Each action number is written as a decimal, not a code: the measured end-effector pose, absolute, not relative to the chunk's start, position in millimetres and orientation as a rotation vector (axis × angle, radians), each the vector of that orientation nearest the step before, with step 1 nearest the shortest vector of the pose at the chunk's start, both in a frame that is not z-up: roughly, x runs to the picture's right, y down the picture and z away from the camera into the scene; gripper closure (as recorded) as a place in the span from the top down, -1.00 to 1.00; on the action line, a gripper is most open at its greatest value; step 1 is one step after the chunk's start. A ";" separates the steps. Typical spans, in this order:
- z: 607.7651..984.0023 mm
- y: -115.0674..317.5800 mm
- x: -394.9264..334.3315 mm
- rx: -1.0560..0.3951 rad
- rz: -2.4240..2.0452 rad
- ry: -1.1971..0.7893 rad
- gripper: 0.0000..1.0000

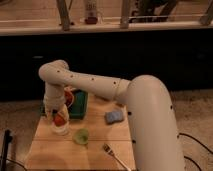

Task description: Place apple in paper cup

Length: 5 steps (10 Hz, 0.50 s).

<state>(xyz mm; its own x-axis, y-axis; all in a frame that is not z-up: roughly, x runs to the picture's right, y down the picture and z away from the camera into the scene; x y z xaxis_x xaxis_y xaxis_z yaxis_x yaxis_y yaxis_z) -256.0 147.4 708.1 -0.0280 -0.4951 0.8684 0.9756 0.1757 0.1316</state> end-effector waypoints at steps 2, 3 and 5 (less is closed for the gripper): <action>707.3 149.2 -258.3 -0.646 -1.328 -0.983 -0.96; 707.1 149.3 -258.8 -0.647 -1.331 -0.987 -0.96; 707.4 149.1 -259.0 -0.648 -1.333 -0.989 -0.96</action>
<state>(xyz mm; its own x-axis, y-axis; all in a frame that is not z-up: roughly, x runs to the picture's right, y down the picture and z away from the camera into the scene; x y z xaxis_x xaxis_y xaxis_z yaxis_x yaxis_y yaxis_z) -259.0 149.1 707.4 -0.0495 -0.4874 0.8718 0.9756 0.1633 0.1467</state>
